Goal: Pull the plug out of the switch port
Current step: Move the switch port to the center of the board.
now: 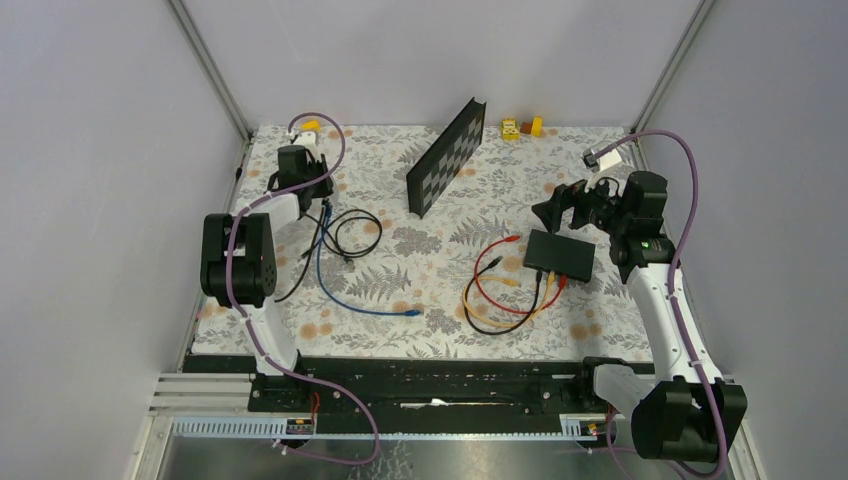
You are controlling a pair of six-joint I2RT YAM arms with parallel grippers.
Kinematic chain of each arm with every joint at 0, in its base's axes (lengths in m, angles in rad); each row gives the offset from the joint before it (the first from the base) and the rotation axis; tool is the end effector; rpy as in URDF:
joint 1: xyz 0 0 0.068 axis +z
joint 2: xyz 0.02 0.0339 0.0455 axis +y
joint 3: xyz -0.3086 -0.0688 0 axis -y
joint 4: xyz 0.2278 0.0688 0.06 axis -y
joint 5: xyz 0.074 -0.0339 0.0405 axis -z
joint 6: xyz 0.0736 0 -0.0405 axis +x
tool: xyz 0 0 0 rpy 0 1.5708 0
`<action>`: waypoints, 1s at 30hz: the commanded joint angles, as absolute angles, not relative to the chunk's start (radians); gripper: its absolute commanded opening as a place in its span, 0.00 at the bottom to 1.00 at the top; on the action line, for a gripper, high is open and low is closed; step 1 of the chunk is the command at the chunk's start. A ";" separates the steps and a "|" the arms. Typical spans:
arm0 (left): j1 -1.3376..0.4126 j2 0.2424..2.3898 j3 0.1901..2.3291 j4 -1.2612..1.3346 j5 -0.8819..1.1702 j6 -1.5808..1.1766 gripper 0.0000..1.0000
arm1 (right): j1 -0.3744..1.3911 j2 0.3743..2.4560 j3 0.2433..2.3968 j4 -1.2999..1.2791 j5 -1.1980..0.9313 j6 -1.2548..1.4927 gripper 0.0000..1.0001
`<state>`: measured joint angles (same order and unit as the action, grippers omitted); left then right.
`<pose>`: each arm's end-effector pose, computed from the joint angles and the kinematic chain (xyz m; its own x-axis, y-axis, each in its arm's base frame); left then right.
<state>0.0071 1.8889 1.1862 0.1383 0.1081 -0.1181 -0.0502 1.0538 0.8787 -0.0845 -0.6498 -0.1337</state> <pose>0.4535 -0.0047 0.2265 -0.5411 -0.1210 -0.8322 0.0205 0.9874 -0.1569 0.2323 0.0329 0.3671 -0.1816 -0.0971 -0.9786 -0.5734 0.8189 0.0251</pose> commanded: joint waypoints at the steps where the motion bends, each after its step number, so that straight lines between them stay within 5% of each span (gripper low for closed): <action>1: 0.006 1.835 1.160 0.178 0.147 -0.124 0.21 | -0.043 1.043 0.877 -0.072 -0.677 -0.155 1.00; 15: 0.006 1.652 1.012 0.244 0.386 -0.123 0.00 | -0.043 1.045 0.869 -0.069 -0.687 -0.166 1.00; 22: 0.005 1.507 0.912 0.367 0.527 -0.074 0.00 | -0.043 1.047 0.867 -0.069 -0.686 -0.172 1.00; 30: -0.049 1.464 0.870 0.340 0.931 -0.017 0.00 | -0.043 1.052 0.866 -0.069 -0.694 -0.174 1.00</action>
<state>0.0010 1.4887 0.8764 0.2974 0.6609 -0.0597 -0.0502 1.0538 0.8700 -0.0845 -0.6689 -0.1547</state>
